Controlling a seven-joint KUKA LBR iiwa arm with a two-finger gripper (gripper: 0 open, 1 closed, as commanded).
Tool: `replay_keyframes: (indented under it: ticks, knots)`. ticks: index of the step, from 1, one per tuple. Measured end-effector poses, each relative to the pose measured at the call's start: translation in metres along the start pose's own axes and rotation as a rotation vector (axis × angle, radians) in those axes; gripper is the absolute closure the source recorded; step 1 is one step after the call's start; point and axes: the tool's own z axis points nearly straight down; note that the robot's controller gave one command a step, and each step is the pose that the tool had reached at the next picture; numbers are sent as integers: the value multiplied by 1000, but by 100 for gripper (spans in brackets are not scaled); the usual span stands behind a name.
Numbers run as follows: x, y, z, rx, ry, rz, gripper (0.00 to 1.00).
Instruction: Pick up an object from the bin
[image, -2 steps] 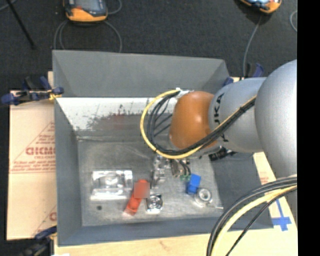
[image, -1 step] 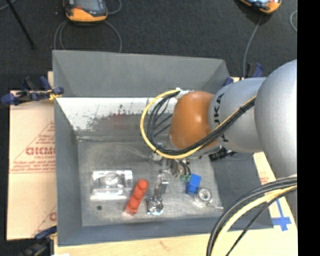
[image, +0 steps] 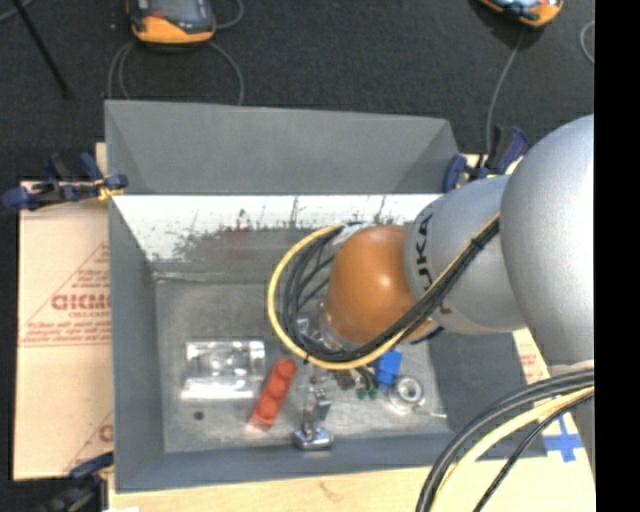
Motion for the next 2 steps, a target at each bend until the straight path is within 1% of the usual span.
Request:
replay_keyframes:
  ticks: [1, 2]
  knots:
    - [-52, 25, -2, -6, 17, -239, 0]
    - [-17, 70, 1, -5, 5, -464, 0]
